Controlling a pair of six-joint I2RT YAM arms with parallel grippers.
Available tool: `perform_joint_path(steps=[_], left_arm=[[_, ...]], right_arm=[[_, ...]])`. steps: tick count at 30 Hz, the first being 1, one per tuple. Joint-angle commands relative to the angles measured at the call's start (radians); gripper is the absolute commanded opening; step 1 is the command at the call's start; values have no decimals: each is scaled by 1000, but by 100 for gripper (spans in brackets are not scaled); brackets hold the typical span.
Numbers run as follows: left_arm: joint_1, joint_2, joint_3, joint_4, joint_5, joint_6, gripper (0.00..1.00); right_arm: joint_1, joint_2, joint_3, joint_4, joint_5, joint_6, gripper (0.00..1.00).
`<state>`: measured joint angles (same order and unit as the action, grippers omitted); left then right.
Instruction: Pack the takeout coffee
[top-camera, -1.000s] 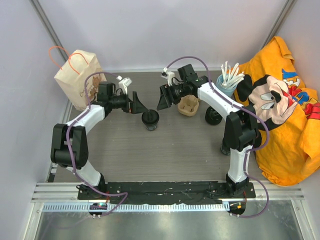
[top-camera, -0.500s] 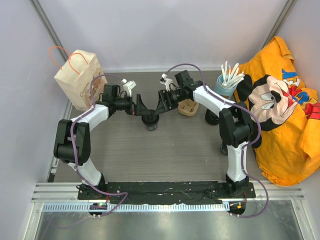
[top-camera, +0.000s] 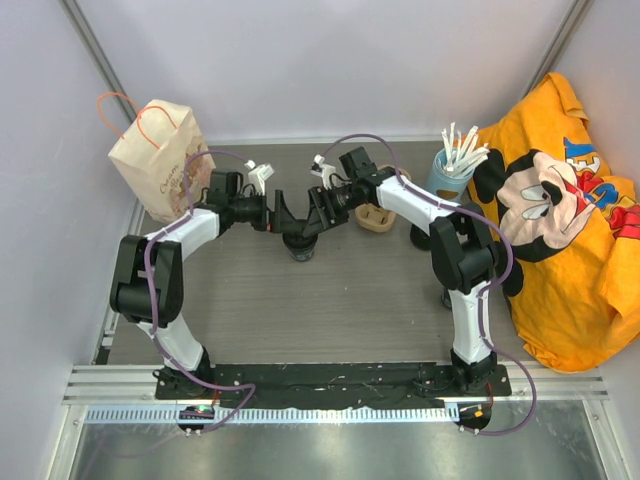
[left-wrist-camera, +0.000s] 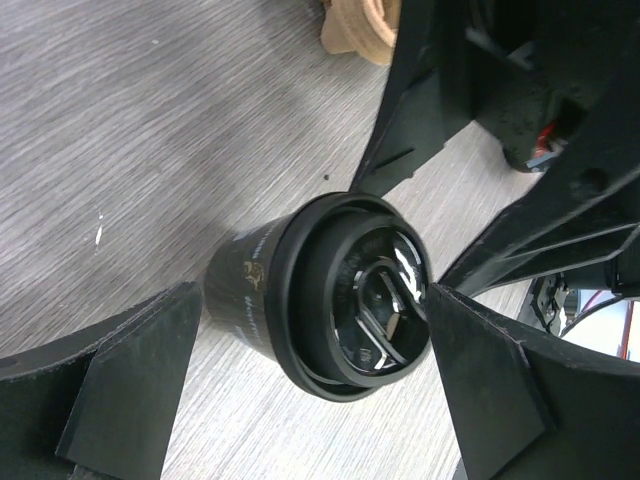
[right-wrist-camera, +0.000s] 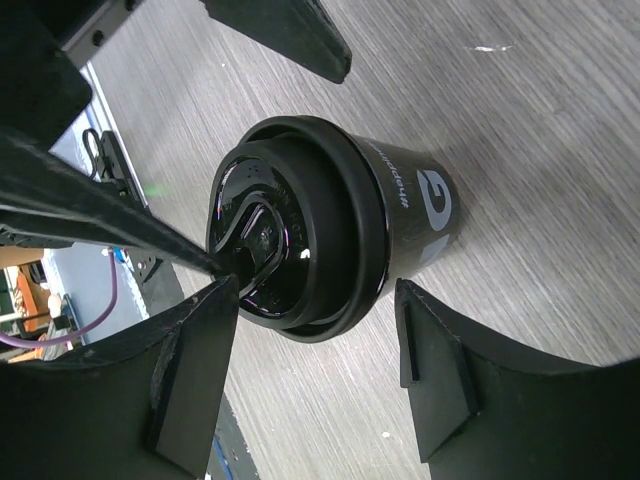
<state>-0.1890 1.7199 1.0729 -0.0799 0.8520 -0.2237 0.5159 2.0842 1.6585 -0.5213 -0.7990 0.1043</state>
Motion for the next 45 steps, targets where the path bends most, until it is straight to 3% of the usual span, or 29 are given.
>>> perform_joint_path(steps=[1,10,20,45], left_arm=[[-3,20,10,9,-19,23,100],[-1,43,19,28,-2,23,100],[25,24,7,170,148,-88,100],[68,95,-1,45,48,40,100]], right_arm=[[1,-29,-2,43,-19,9,69],[1,-35,-13,44,1,5,69],[6,-38,-19,44,18,-2,69],[18,-36,-17,43,30,-8,69]])
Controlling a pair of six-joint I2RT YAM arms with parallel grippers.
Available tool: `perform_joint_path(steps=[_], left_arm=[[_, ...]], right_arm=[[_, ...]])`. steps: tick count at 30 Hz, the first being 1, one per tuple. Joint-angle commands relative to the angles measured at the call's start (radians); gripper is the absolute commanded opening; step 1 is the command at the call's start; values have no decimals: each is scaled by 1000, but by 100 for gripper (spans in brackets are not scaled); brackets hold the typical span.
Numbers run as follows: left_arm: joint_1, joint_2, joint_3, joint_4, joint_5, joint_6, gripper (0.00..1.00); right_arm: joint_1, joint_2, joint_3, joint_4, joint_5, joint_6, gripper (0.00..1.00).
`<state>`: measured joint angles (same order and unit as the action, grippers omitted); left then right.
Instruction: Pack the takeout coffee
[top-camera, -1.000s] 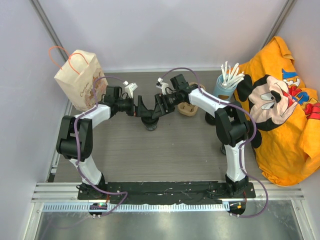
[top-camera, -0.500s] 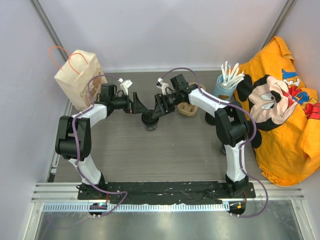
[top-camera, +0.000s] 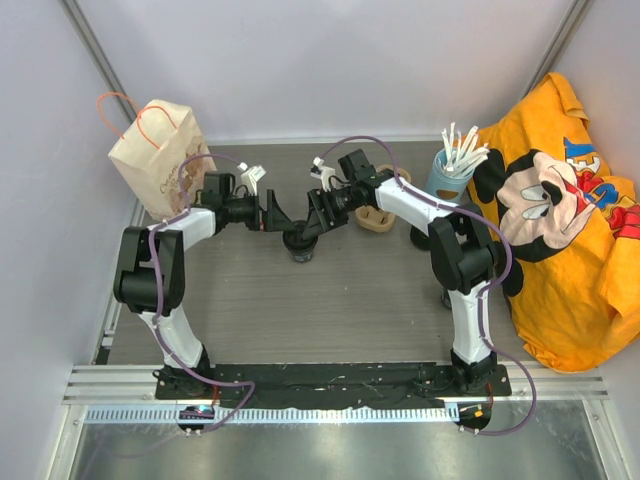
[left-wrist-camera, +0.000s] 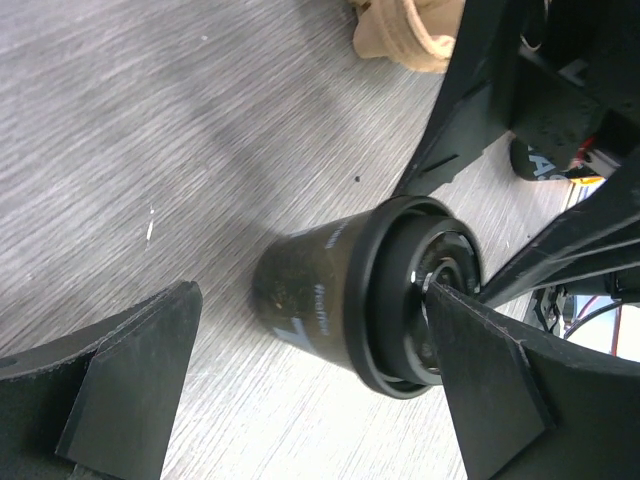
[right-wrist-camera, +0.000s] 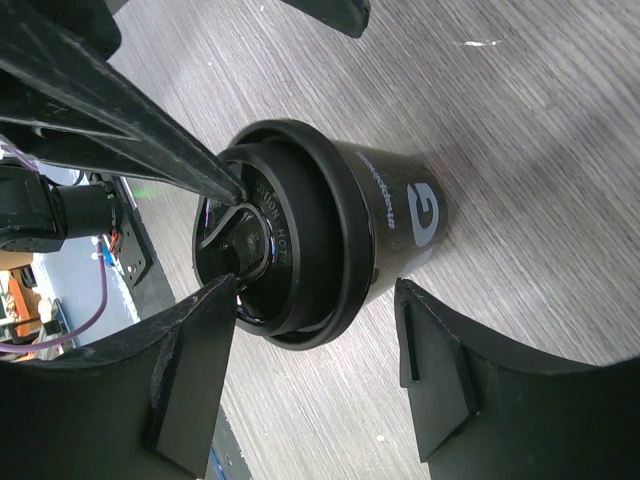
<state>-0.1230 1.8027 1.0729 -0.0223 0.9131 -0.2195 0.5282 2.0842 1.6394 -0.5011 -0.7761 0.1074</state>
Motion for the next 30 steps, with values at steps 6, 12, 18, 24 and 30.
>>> perform_joint_path(steps=[6,12,18,24,30], left_arm=[[-1,26,2,-19,-45,37,100],[-3,37,10,-54,-76,52,100],[-3,4,28,-47,5,26,100],[-3,-19,47,-39,61,5,100],[-3,-28,41,-21,122,-10,100]], right_arm=[[6,-29,8,22,5,-11,68],[4,-24,13,24,8,-9,66],[7,-19,16,22,3,-6,64],[6,-23,19,24,0,-5,64],[6,-30,19,24,0,-5,64]])
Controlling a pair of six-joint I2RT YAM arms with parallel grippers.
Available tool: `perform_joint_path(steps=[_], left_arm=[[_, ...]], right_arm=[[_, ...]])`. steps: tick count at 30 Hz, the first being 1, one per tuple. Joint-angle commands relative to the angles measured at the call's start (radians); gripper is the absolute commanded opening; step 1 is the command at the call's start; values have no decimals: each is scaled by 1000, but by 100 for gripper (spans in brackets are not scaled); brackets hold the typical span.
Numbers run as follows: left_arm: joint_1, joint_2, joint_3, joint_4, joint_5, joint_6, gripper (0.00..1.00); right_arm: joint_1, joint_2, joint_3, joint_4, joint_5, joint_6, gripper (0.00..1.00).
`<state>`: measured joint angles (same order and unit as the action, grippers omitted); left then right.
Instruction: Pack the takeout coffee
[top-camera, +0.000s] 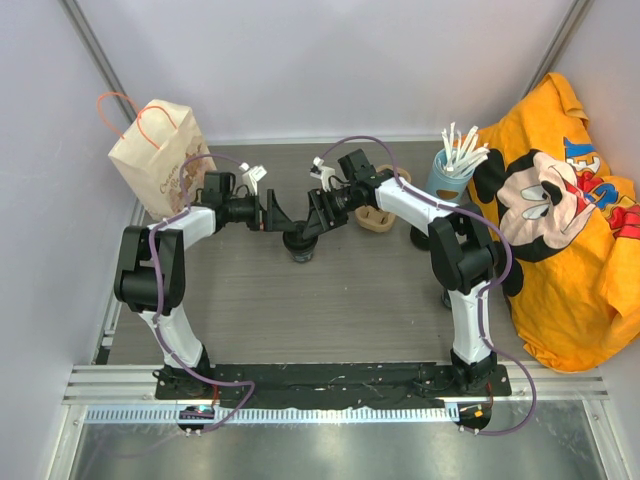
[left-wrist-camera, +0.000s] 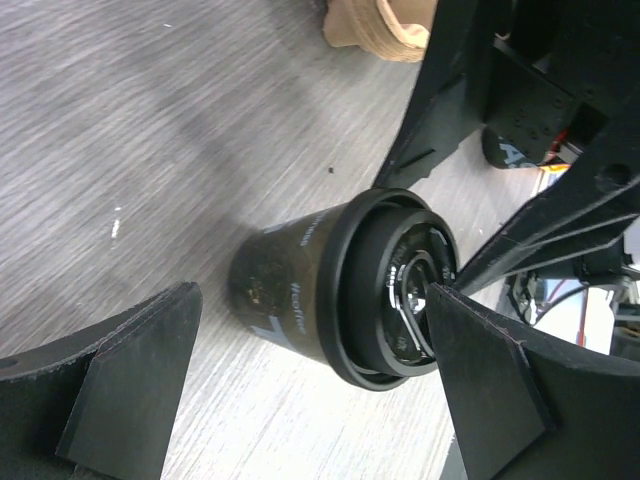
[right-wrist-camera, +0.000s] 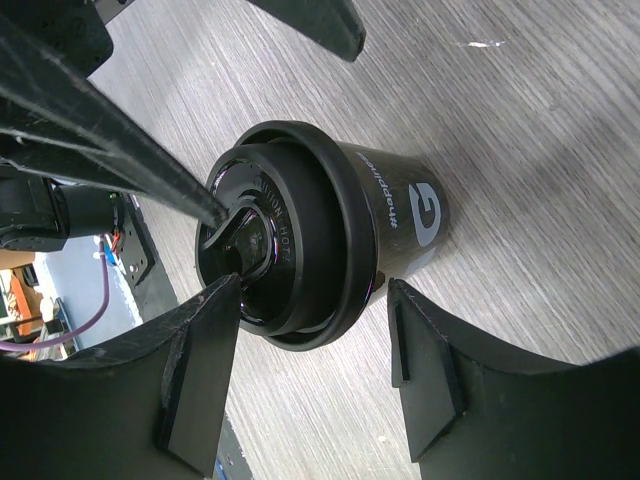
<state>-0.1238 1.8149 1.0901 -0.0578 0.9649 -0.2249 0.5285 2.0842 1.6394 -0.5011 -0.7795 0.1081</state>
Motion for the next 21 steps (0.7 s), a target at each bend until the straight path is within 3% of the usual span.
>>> perform_joint_path(steps=[1,21], left_arm=[[0,-39,19,18,81,-8,100],[-40,11,17,-71,5,59,100]], right_arm=[[4,-30,20,22,3,-7,64],[5,-32,20,22,5,-7,64]])
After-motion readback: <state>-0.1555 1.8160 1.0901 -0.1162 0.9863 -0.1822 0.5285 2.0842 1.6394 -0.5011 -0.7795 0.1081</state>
